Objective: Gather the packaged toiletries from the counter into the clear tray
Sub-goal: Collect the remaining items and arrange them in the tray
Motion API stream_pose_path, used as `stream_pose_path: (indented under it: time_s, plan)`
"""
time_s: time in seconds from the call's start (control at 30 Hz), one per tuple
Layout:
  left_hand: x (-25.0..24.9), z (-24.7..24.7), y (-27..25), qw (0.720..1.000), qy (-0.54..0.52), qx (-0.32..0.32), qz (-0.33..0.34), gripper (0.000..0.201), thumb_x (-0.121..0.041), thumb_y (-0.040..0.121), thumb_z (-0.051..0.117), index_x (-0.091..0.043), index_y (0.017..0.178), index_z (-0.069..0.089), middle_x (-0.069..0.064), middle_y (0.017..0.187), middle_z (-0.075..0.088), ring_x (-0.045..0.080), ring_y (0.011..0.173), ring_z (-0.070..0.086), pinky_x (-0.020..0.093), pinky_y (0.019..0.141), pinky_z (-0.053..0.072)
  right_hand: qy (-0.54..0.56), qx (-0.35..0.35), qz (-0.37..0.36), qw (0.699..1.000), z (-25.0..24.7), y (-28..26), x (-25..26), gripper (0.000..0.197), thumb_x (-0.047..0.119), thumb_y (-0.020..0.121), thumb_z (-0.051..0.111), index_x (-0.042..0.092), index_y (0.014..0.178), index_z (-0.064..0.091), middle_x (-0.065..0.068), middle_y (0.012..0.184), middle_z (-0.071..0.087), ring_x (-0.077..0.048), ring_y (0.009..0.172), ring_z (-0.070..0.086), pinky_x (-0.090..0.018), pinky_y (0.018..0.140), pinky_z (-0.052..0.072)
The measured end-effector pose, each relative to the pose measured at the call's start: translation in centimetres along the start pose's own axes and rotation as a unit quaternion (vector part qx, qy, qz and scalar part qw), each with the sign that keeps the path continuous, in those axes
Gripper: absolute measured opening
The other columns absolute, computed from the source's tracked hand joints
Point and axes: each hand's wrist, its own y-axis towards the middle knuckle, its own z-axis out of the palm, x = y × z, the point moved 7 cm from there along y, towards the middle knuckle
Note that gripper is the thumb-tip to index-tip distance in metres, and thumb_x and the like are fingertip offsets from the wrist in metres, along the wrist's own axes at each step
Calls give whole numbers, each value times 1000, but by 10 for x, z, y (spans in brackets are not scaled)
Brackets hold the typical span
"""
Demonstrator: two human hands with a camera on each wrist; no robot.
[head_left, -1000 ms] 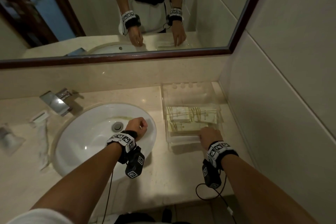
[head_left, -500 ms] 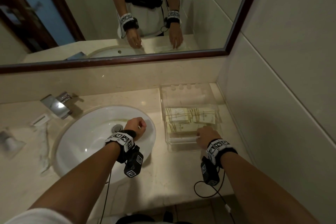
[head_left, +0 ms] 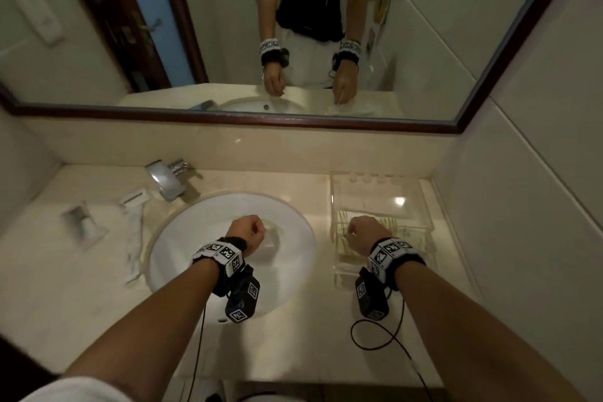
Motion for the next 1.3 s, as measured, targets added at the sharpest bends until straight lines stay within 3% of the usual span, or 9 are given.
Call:
stream_pose_path:
  time_s: [0.2,0.4,0.5,0.63,0.73,0.87,1.1,1.2,1.3]
  plan:
    - [63,-57,-12,998,-24,-48,-39,8,-10,85,56,-15,80,60,3,83,60,20,76,54,24,68,40,-9,15,-76,997,3,15,103,10,19,87,52,17,93,60,-10,114,63,-28,105,59,-34,86,49]
    - [154,-107,-35,991,-51,-77,-95,8,-10,85,54,-15,80,57,3,84,59,21,75,54,28,70,44,-53,47,-146,987,34,28,215,8,23,90,53,19,91,58,-7,111,63,-28,103,59,-33,86,48]
    - [202,-130,-48,985,-59,-94,-135,6,-14,86,55,-14,82,59,5,87,61,24,78,57,27,67,43,-64,66,-169,981,51,34,270,18,30,90,54,16,97,63,-6,108,65,-26,98,61,-35,84,51]
    - [254,-154,-61,981,-57,-107,-153,6,-12,86,57,-16,82,57,13,101,68,30,93,63,28,76,46,-82,93,-200,972,76,38,337,24,25,90,55,15,110,63,-5,118,63,-26,109,58,-36,92,48]
    - [289,-169,-69,976,-63,-117,-170,8,-8,86,56,-15,83,56,14,104,68,30,95,63,25,74,42,-83,113,-208,968,96,43,379,24,25,89,55,16,111,62,-6,119,63,-27,108,59,-38,93,50]
    - [330,-188,-74,971,-68,-121,-196,9,-7,86,56,-16,84,55,13,106,67,19,81,54,23,72,39,-75,118,-214,967,116,50,427,32,30,90,55,16,118,56,-9,125,57,-28,112,57,-37,92,47]
    - [377,-221,-67,966,-68,-123,-215,7,-9,86,56,-14,88,61,5,97,62,17,82,52,23,72,40,-29,119,-189,974,155,64,479,65,38,92,56,6,144,32,-16,142,45,-31,130,45,-36,104,40]
    - [387,-227,-61,966,-71,-122,-215,8,-9,86,57,-12,90,63,3,92,60,17,81,53,23,72,39,14,112,-164,980,165,70,490,69,35,90,61,5,145,30,-16,140,47,-32,129,46,-34,102,40]
    - [394,-229,-53,966,-74,-120,-215,13,-8,85,57,-6,95,66,11,99,67,22,81,57,22,71,39,14,117,-137,984,177,76,497,65,39,90,61,1,138,38,-17,138,48,-32,128,47,-34,102,41]
